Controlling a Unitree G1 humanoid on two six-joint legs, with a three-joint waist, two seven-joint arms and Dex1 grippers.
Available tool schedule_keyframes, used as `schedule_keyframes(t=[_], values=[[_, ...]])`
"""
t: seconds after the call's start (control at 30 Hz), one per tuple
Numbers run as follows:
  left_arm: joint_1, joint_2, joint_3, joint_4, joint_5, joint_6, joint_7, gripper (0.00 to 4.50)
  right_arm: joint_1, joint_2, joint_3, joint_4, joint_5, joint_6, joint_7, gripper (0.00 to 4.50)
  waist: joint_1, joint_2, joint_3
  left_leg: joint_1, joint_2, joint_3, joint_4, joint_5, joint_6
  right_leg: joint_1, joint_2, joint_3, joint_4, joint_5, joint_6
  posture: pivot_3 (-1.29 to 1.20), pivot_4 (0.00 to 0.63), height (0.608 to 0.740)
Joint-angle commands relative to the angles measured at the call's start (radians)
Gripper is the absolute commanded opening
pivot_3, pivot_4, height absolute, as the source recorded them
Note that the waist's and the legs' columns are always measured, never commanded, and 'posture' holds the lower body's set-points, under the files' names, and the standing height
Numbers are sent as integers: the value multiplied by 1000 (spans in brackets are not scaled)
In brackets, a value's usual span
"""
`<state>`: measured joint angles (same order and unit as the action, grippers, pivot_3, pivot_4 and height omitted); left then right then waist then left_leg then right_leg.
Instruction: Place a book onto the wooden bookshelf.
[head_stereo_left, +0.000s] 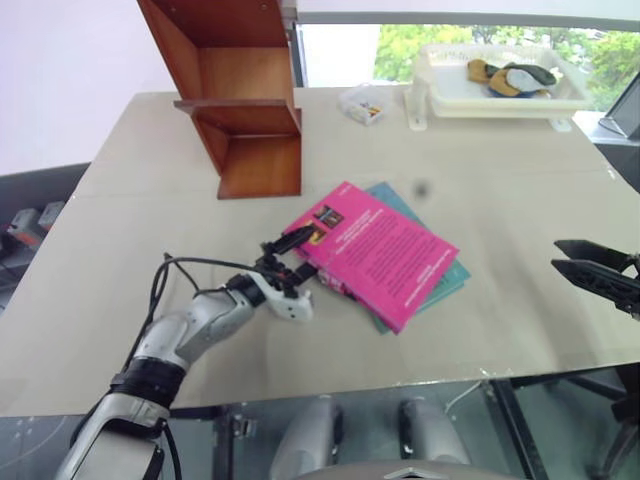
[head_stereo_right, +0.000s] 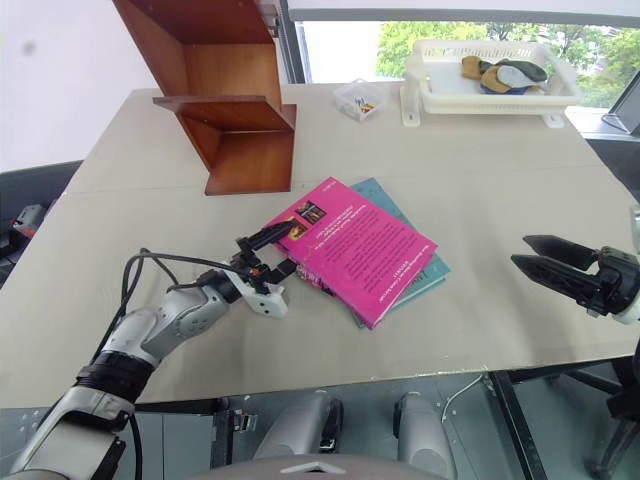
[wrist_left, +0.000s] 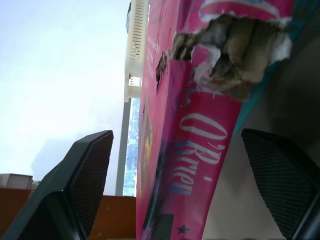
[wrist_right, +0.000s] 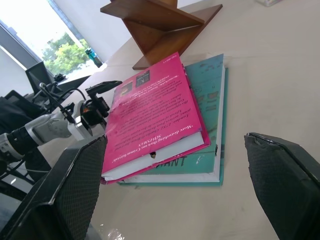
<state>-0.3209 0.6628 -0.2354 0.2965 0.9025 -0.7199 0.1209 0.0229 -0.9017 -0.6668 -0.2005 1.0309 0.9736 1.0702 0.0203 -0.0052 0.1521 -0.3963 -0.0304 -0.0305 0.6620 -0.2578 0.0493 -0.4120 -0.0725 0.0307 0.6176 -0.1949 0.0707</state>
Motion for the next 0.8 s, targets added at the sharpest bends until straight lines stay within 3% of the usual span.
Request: schedule_keyframes(t=[0.03, 0.37, 0.57, 0.67, 0.8], values=[[15, 21, -12, -11, -18, -7, 12, 4452, -1, -1, -38, -26, 17, -27, -11, 4500, -3, 0, 0, 0, 0, 0, 1, 0, 0, 0, 0, 0, 0, 0, 0, 0, 150, 740], [194, 138, 110, -187, -71, -46, 108, 4452, -12, -9, -10, 1, 6, -47, -9, 4500, -7, 0, 0, 0, 2, 1, 1, 0, 0, -1, -2, 2, 1, 0, 0, 0, 150, 740], [321, 162, 160, -221, -210, -68, 48, 4452, -25, -20, 11, 21, -6, -58, 2, 4500, -5, -1, 0, -1, 1, 0, 0, 0, 0, -1, -5, 5, 0, 0, -1, 0, 150, 740], [387, 111, 125, -187, -646, -37, -139, 4452, -28, -22, 20, 29, -17, -64, 7, 4500, -6, -1, 0, -2, 1, 0, 0, 0, 0, -2, -5, 5, 0, 0, -1, 0, 150, 740], [444, 12, 126, -213, -1115, 88, -368, 4452, -33, -25, 27, 39, -28, -68, 14, 4500, -8, 0, -1, -2, 2, 1, 0, -1, 0, -2, -6, 6, 0, -2, -4, 0, 150, 740]])
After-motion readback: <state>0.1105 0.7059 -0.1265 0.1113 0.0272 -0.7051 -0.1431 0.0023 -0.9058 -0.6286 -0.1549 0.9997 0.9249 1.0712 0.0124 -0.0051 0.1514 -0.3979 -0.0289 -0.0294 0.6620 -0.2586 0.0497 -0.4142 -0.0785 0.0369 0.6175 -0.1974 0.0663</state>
